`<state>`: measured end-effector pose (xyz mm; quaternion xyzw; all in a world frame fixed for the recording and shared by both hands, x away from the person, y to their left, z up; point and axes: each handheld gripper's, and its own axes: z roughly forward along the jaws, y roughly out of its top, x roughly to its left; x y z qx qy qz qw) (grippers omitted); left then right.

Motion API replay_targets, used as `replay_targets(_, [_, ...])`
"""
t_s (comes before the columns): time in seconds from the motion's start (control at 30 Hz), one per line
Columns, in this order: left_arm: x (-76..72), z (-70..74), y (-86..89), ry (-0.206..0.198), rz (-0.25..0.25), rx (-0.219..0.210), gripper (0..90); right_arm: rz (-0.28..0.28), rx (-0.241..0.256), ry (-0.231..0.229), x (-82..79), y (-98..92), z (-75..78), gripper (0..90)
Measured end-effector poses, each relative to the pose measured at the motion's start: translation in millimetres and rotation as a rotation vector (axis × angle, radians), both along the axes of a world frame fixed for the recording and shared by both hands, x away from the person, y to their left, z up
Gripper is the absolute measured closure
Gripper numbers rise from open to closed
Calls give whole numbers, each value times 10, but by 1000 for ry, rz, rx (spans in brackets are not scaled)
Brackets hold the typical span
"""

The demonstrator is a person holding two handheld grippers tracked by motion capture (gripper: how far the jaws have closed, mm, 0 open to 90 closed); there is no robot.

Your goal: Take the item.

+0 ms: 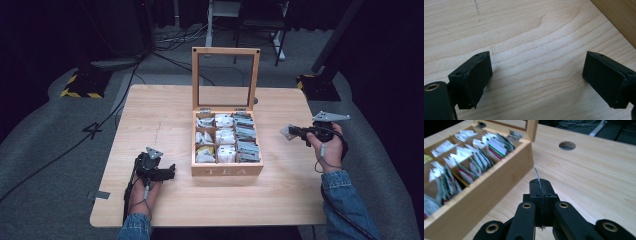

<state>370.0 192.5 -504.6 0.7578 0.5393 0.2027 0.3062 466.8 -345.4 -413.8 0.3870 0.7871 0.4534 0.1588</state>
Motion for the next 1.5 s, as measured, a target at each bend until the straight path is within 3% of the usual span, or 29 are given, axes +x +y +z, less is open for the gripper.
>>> replay_targets(0.37, [0, 0, 0, 0, 0, 0, 94, -1, 2, 88, 92, 18, -252, 900])
replay_targets(0.77, [0, 0, 0, 0, 0, 0, 94, -3, -21, 158, 124, 72, -395, 900])
replay_targets(1.33, [0, 0, 0, 0, 0, 0, 94, -19, -21, 206, 157, 41, -477, 900])
replay_targets(1.5, [0, 0, 0, 0, 0, 0, 94, -24, -12, 210, 166, 22, -483, 806])
